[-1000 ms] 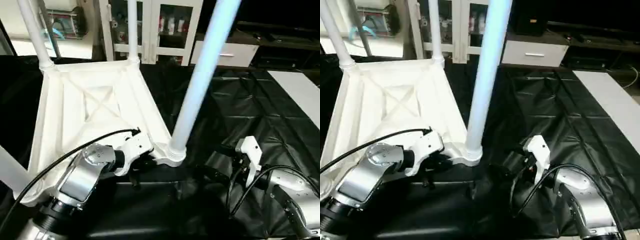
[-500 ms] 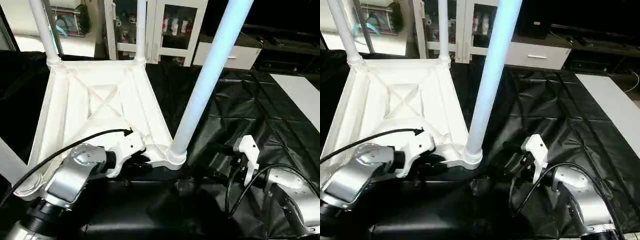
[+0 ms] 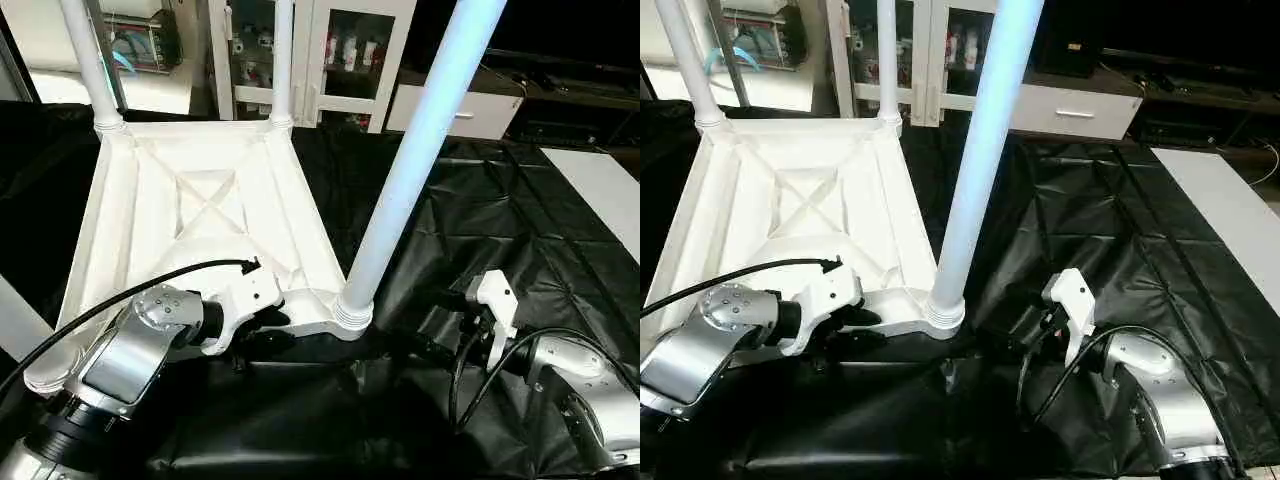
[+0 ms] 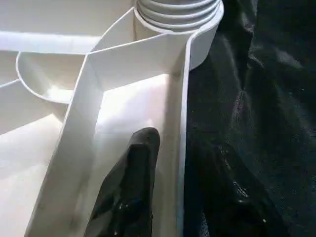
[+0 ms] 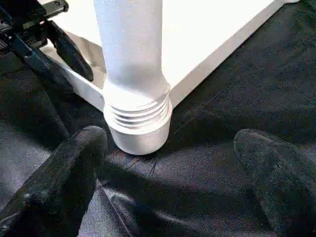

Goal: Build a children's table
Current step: Rotate table base

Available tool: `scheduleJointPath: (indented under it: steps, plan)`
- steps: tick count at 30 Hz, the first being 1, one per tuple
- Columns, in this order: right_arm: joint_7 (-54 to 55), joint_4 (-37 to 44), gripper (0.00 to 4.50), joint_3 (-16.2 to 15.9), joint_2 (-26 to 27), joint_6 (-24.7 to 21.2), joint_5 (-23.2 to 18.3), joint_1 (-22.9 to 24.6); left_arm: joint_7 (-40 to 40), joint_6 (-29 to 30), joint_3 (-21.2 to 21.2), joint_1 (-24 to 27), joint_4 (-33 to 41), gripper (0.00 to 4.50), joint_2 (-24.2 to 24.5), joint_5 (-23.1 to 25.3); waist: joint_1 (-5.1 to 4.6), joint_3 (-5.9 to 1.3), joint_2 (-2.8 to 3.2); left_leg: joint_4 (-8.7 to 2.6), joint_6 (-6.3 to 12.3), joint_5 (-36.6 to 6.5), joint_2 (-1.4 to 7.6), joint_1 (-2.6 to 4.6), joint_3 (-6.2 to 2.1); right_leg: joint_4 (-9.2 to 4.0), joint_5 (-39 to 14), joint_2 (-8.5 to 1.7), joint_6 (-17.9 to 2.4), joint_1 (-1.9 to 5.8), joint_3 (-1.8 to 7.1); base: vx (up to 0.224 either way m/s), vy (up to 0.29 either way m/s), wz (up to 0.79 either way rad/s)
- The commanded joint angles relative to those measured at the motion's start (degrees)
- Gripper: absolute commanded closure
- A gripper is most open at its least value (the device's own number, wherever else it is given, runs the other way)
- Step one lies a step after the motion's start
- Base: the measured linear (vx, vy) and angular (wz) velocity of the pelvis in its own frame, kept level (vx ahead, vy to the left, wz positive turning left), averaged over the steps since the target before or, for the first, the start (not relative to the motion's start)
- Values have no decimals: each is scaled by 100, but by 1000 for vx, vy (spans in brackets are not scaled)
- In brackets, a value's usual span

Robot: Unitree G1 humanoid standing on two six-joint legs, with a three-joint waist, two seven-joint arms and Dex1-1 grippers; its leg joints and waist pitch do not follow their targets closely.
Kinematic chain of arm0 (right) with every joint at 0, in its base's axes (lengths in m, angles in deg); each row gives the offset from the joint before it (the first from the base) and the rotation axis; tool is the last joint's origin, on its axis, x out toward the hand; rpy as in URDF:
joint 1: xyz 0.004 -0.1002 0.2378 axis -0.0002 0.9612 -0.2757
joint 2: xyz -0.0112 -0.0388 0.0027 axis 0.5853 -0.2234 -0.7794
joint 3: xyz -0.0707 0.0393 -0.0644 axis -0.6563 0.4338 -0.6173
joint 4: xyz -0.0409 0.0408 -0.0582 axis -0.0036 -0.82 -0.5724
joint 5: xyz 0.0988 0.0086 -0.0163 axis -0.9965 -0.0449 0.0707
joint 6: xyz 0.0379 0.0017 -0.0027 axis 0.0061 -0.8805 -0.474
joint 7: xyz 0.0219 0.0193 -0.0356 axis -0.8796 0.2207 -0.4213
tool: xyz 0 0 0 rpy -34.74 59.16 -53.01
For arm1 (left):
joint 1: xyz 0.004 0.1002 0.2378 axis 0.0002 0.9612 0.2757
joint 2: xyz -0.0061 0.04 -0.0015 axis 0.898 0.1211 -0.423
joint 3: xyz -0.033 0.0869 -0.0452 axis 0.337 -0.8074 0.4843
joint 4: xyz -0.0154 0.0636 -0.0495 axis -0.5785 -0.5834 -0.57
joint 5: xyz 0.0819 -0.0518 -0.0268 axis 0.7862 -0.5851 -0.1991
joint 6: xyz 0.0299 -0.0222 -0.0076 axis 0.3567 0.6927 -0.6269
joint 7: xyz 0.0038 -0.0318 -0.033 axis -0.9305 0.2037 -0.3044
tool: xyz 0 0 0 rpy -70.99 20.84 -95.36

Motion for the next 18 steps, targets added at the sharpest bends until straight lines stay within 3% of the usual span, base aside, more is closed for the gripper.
scheduleJointPath:
  steps: [1,9,13,18]
  plan:
    - [-10,-11,0,30,-27,99,62,-36,37,-6,-187,105,-197,342,0,38,28,-257,46,-468,99,-1539,259,-6,-89,-417,-1817,-311,-992,230,264,0,0,0]
    - [-48,-125,0,14,15,116,66,-127,29,-586,-140,189,-543,407,-110,-100,43,-246,72,-476,61,-1825,257,15,-103,-477,-2302,-327,-841,204,260,0,0,0]
    - [-89,-296,0,-40,60,199,115,-245,208,-687,-287,329,-484,444,-71,-133,33,-255,63,-477,56,-1787,259,9,-101,-455,-2152,-319,-886,206,262,0,0,0]
    - [-71,-511,0,-105,136,255,190,-522,277,-730,-435,399,-449,444,-69,-104,17,-272,39,-463,132,-1458,256,-10,-78,-395,-1711,-308,-1048,233,264,0,0,0]
